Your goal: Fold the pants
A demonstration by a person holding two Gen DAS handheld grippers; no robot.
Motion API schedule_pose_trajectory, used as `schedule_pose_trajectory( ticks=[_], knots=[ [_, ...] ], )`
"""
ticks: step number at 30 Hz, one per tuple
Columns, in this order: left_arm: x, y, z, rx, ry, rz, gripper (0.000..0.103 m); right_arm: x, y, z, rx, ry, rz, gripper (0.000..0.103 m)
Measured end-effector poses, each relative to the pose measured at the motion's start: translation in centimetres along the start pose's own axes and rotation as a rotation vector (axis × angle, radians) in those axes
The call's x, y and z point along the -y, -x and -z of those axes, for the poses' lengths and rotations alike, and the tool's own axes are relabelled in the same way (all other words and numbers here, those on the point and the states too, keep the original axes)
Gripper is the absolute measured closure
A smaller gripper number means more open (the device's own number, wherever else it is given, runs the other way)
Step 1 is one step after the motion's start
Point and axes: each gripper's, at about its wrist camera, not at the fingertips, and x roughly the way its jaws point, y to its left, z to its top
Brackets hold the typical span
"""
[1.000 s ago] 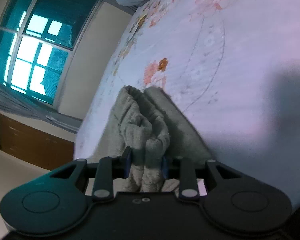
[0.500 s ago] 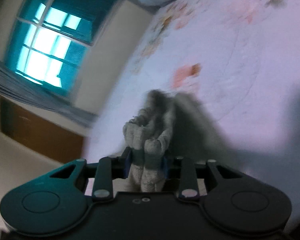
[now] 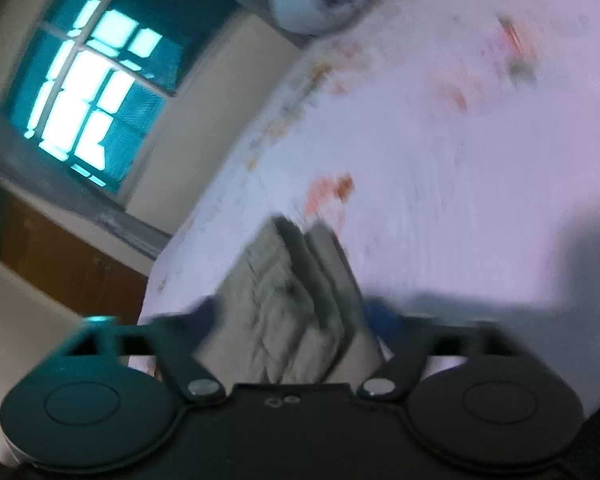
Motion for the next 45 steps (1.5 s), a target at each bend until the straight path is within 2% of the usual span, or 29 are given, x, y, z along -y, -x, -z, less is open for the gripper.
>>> schedule_pose_trajectory(
  ticks=[2, 4, 7, 11, 16, 18, 22, 24, 30, 33, 35, 37, 42, 45],
  knots=[
    [-1.0, 0.3, -0.7, 0.060, 0.097, 0.036, 0.000, 0.1, -0.2, -1.4, -0.003, 0.050, -0.009, 0.012],
    [-1.7, -0.3, -2.0, 0.098, 0.181, 0.058, 0.000, 0.4, -1.3, -2.6, -0.045, 0.048, -0.015, 0.012],
    [-1.9, -2.5, -4.1, 0.105, 0.273, 0.094, 0.000, -0.2, -2.9, -3.4, -0.089, 0.076, 0.000, 0.018],
    [-0.2, -6.6, -6.1, 0.055, 0.246, 0.112, 0.000, -1.7, -4.9, -3.2, -0.146, 0.149, 0.033, 0.017],
    [1.3, -10.3, -6.3, -0.035, 0.219, 0.175, 0.000, 0.1, -7.2, -2.7, -0.290, 0.114, 0.057, 0.012],
    [1.4, -11.2, -6.0, -0.059, 0.219, 0.212, 0.000, 1.7, -7.3, -2.3, -0.337, 0.064, -0.007, 0.011],
    [1.5, -12.3, -5.8, -0.077, 0.206, 0.250, 0.000, 4.1, -6.7, -2.5, -0.357, -0.050, -0.145, 0.008],
    [1.5, -12.9, -6.2, -0.091, 0.204, 0.273, 0.000, 4.4, -7.1, -2.7, -0.397, -0.088, -0.208, 0.008],
    [0.7, -14.6, -7.1, -0.101, 0.241, 0.316, 0.000, 2.3, -10.5, -2.4, -0.489, -0.041, -0.245, 0.008],
    [1.2, -15.0, -7.3, -0.092, 0.232, 0.296, 0.000, 1.7, -11.3, -2.3, -0.525, 0.008, -0.233, 0.016],
    [1.8, -15.0, -7.4, -0.089, 0.216, 0.267, 0.000, 1.7, -11.4, -2.5, -0.545, 0.021, -0.218, 0.035],
    [2.5, -15.1, -7.5, -0.080, 0.198, 0.235, 0.000, 2.6, -11.2, -2.8, -0.556, -0.006, -0.221, 0.044],
    [4.3, -15.3, -7.9, -0.091, 0.119, 0.155, 0.001, 2.4, -10.5, -2.5, -0.565, 0.014, -0.219, 0.050],
    [5.1, -15.2, -8.3, -0.105, 0.069, 0.137, 0.024, 1.9, -10.1, -2.4, -0.552, 0.047, -0.208, 0.056]
  ],
)
